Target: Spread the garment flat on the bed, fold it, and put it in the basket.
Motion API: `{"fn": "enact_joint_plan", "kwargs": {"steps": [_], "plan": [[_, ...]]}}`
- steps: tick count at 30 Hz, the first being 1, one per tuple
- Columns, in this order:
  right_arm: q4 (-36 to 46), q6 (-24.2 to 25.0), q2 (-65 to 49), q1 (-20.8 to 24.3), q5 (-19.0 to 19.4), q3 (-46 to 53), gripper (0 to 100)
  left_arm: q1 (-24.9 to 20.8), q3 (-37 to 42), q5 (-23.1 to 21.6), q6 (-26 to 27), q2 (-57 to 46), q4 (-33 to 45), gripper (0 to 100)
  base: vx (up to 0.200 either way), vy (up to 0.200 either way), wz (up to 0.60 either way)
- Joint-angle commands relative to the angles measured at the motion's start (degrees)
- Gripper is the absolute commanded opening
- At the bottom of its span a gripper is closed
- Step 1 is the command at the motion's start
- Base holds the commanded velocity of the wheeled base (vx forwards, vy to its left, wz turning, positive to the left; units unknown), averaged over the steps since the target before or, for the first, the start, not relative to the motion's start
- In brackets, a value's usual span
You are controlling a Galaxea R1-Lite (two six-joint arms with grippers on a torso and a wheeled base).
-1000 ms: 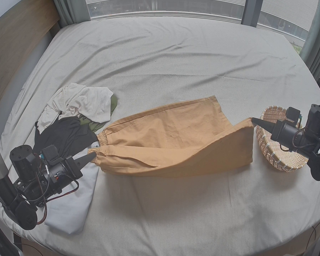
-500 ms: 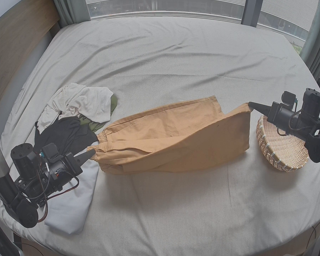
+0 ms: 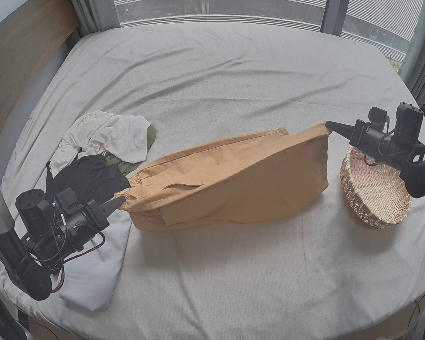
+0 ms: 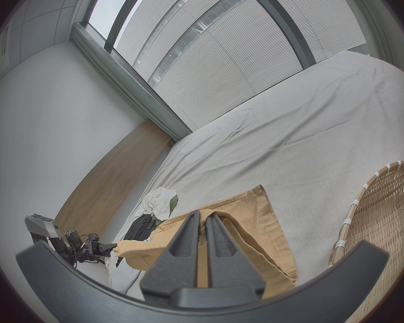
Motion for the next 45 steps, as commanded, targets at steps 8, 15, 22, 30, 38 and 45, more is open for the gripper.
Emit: {"fn": "enact_joint_plan", "kwargs": {"steps": [8,15,22,30,38,45], "plan": [[2.79,-0.08,5.27,0.14,-0.03,-6.83,0,1.08,-1.35,0.12,-0.21,2.02,0.14,0,0.0,0.0,0.0],[3.05,-0.08,8.69,0.41,-0.03,-10.25,0,1.08,-3.11,1.96,-0.29,4.48,0.05,0,0.0,0.0,0.0],[3.05,-0.08,11.86,0.58,-0.39,-13.94,0,1.08,-5.13,4.33,-0.47,6.06,0.05,0,0.0,0.0,0.0],[2.52,-0.08,14.32,0.76,-1.0,-16.23,0,0.99,-7.68,5.13,-1.08,7.47,-0.04,0,0.0,0.0,0.0],[2.26,-0.08,16.25,0.85,-1.0,-18.25,0,0.56,-10.14,5.21,-1.35,9.23,-0.04,0,0.0,0.0,0.0],[2.26,-0.08,17.75,0.85,-1.0,-20.54,0,0.64,-10.84,5.3,-1.35,10.02,-0.04,0,0.0,0.0,0.0]]}}
